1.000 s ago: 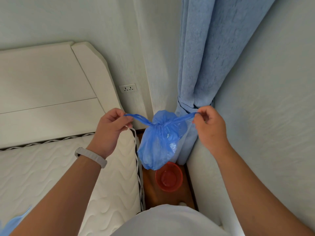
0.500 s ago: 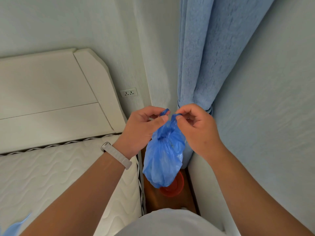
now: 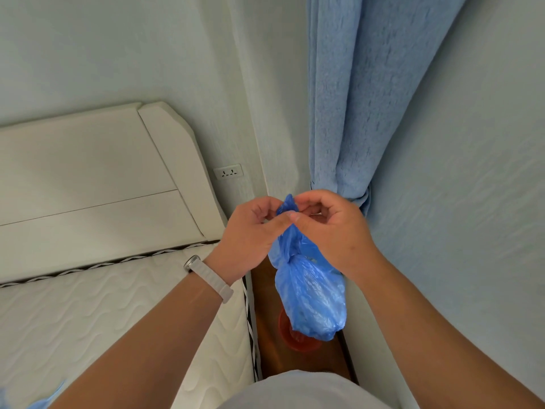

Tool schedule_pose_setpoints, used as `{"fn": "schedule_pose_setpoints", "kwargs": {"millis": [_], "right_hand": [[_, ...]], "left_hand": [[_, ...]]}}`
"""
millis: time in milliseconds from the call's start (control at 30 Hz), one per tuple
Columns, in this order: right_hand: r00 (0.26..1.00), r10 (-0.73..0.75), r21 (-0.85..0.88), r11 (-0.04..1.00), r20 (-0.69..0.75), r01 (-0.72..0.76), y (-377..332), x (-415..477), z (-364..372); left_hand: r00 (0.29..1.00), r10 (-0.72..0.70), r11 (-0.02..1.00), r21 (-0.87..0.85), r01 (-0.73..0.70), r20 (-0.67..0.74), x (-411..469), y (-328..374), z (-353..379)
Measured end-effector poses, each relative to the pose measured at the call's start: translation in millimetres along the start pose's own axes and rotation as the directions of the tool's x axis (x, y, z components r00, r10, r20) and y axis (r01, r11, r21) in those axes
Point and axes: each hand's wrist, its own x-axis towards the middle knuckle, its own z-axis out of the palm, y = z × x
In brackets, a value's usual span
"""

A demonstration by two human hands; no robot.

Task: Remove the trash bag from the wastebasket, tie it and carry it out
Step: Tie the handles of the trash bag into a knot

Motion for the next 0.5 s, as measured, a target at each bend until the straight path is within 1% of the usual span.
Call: {"fn": "schedule_pose_setpoints", "kwargs": {"millis": [100,200,267,333,467,500], "right_hand": [[0.999,0.040,-0.081,0.996,0.030,-0.038,4,2,1],[0.996,0.053,-0.142,0.989,0.065,-0.043,3,3,2],[0.996,0.058,-0.150,0.988,0.063,-0.048,5,4,3],[0.996,0.071,-0.121,0.991,0.048,-0.064,6,5,3],[0.990,0.138,0.086,0.987,-0.002,-0.137,8,8,4],[0.989,0.147,0.106,0.984,-0.001,-0.146,8,8,4]], "left_hand": [[1.000,-0.018,0.998,-0.059,0.016,-0.018,2,3,-5],[0.999,-0.035,0.998,-0.053,0.035,0.006,1,5,-8],[0.999,-0.037,0.998,-0.060,0.038,0.004,0,5,-9],[0.999,-0.037,0.995,-0.093,0.035,-0.017,-2,6,-11],[0.996,-0.066,0.990,-0.126,0.058,-0.062,-5,5,-23],[0.996,-0.070,0.989,-0.137,0.061,-0.063,-6,4,-25]]}}
